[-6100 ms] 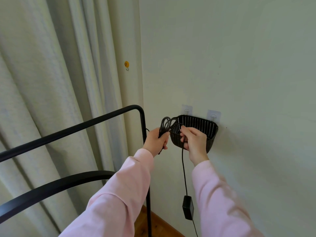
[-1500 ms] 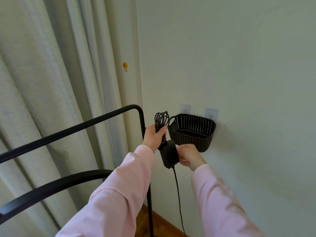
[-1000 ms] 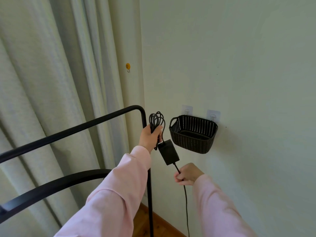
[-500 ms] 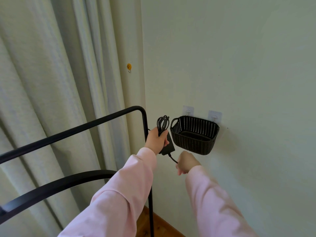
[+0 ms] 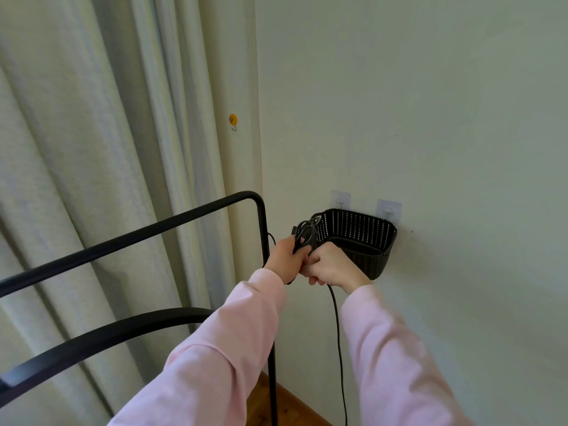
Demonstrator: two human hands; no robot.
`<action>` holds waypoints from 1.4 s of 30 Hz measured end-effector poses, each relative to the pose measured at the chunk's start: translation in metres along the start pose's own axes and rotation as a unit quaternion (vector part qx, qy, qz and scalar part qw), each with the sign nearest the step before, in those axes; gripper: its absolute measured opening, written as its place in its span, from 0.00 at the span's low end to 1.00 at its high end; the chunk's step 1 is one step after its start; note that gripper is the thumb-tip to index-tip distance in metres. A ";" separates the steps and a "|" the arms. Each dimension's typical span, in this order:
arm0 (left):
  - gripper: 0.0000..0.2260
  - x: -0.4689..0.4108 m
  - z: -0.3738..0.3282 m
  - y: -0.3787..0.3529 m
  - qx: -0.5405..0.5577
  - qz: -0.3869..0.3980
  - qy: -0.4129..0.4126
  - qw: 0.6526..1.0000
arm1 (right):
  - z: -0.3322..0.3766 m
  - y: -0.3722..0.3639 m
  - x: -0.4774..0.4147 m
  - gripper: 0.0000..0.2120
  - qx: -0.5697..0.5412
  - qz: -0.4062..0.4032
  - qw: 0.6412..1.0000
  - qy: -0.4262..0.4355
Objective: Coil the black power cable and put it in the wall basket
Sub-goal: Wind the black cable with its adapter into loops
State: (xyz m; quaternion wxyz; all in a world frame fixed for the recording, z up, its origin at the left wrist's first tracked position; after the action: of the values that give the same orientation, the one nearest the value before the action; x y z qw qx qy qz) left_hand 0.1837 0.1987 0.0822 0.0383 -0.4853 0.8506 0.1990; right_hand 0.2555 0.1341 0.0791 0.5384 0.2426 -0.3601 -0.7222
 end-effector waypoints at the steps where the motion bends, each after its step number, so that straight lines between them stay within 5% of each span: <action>1: 0.12 0.000 -0.001 0.000 -0.004 0.002 -0.003 1.000 | 0.000 0.002 0.000 0.15 -0.013 -0.010 1.000 0.000; 15: 0.13 0.001 0.012 0.008 0.075 -0.027 0.060 0.995 | -0.024 0.016 -0.004 0.07 -0.032 -0.034 0.999 -0.023; 19: 0.12 0.000 0.016 0.009 0.070 -0.026 0.066 0.995 | -0.017 0.019 -0.004 0.07 -0.057 -0.071 0.995 0.030; 25: 0.13 -0.002 0.002 0.013 0.063 -0.029 0.020 0.997 | 0.002 0.004 0.000 0.06 -0.023 0.033 0.995 0.089; 31: 0.13 0.004 0.003 0.000 0.046 0.030 0.026 0.998 | 0.009 0.023 0.003 0.03 -0.083 -0.072 0.989 0.094; 37: 0.15 0.008 -0.002 -0.001 0.143 0.035 0.051 0.988 | -0.010 0.036 0.001 0.13 -0.091 -0.167 0.981 0.031; 42: 0.10 0.014 -0.001 -0.006 0.126 0.062 0.047 0.989 | -0.014 0.041 -0.003 0.08 -0.128 -0.169 0.976 0.045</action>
State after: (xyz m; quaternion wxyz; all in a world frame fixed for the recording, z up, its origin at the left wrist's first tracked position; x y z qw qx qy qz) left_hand 0.1811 0.1845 0.0776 0.0464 -0.4316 0.8982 0.0689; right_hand 0.2915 0.1264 0.1024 0.4510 0.2609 -0.1941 -0.8312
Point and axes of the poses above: each hand's wrist, its own x-axis away from the middle knuckle, its own y-axis out of the back of the hand, z = x × y, the point moved 8 cm from there along -x, towards the middle knuckle, and after that the axes turned 10 degrees about x, right-handed, at the moved point
